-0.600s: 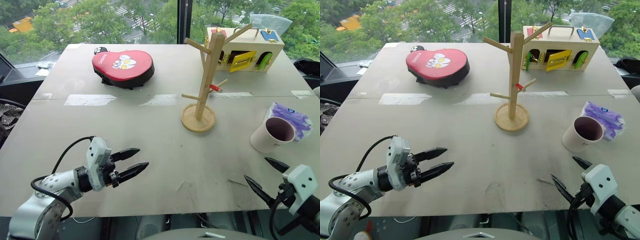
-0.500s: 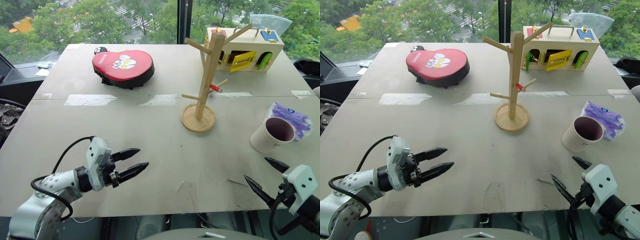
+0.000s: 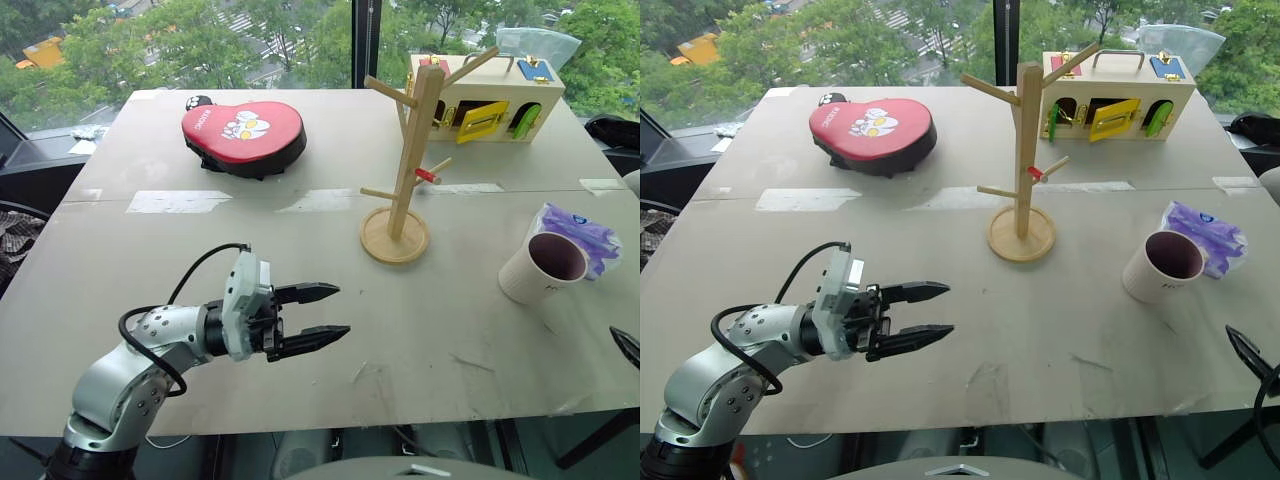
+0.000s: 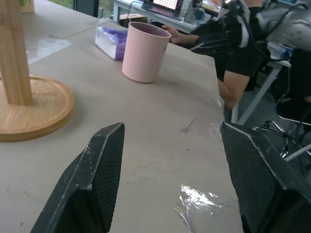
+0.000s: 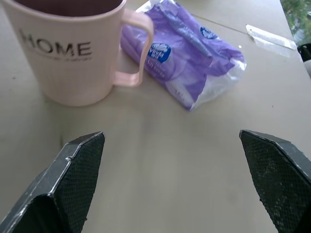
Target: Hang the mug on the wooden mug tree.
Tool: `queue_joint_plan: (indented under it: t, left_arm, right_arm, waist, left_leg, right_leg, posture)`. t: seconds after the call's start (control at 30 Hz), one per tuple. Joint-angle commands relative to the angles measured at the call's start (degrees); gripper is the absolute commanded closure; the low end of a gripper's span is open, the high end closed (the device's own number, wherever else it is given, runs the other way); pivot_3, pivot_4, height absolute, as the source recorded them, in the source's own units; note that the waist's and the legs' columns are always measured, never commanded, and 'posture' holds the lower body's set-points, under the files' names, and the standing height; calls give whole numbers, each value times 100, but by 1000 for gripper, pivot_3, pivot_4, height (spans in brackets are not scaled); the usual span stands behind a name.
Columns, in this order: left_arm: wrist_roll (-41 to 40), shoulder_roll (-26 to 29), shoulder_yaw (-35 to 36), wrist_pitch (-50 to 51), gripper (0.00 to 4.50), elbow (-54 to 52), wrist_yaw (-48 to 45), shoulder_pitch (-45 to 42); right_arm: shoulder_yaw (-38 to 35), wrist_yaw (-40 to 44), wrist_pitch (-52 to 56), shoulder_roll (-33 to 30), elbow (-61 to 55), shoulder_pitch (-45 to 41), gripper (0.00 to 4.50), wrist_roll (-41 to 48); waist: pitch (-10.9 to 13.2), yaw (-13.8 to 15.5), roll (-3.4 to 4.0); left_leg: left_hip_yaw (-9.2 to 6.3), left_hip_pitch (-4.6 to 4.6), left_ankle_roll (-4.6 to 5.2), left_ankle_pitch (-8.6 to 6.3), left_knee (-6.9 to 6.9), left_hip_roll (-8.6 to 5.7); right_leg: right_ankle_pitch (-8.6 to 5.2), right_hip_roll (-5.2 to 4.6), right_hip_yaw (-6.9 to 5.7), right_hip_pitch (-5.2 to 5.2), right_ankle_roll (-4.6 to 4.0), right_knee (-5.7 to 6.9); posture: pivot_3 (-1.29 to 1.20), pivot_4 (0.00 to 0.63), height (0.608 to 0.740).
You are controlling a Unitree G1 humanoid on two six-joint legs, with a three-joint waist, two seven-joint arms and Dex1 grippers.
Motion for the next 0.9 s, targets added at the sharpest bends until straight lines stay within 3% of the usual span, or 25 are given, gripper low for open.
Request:
queue_joint_plan:
  t: [0.03, 0.23, 0.63, 0.73, 0.77, 0.9]
  left_arm:
    - [15, -13, 36, -209, 1319, -125, -60, 55]
    - [-45, 46, 195, -377, 1319, -309, -142, 425]
    - [204, -76, 244, -731, 1319, -724, 254, 1094]
    - [258, -117, 205, -711, 1259, -911, 466, 1189]
    - [259, -123, 202, -691, 1259, -960, 535, 1200]
    - [263, -123, 157, -636, 1259, -1082, 742, 1231]
  right_arm:
    - [215, 0, -280, -239, 440, -461, 0, -268]
    - [878, 6, -508, -517, 1388, -1723, 0, -567]
    - [1634, 119, -498, -366, 1936, -2700, 0, -589]
    - [1863, 115, -539, -248, 2087, -2917, 992, -614]
    - [1939, 134, -546, -211, 2113, -2982, 1077, -617]
    - [2226, 199, -649, -91, 2305, -3236, 2978, -685]
  waist:
    - [0, 4, -2]
    - [2, 1, -1]
    - [3, 2, 1]
    - [3, 0, 1]
    - [3, -1, 1]
    - [2, -2, 2]
  left_leg:
    - [0, 0, 1, 0, 0, 0]
    - [4, -2, -10, 7, 1, -3]
    - [4, -1, -21, 14, 5, -3]
    - [4, 1, -22, 14, 5, -2]
    - [4, 1, -22, 14, 5, -2]
    - [5, 2, -22, 14, 6, -2]
  right_leg:
    - [0, 0, -1, 0, 0, 0]
    - [0, 2, 1, 0, 0, 0]
    - [1, 7, 1, 1, 3, 6]
    - [2, 6, 1, 2, 3, 7]
    - [2, 6, 2, 2, 4, 8]
    - [4, 9, 2, 1, 7, 12]
  posture:
    - [0, 150, 733]
    - [0, 150, 733]
    - [0, 150, 733]
    - [0, 150, 733]
    - [0, 150, 733]
    - [0, 150, 733]
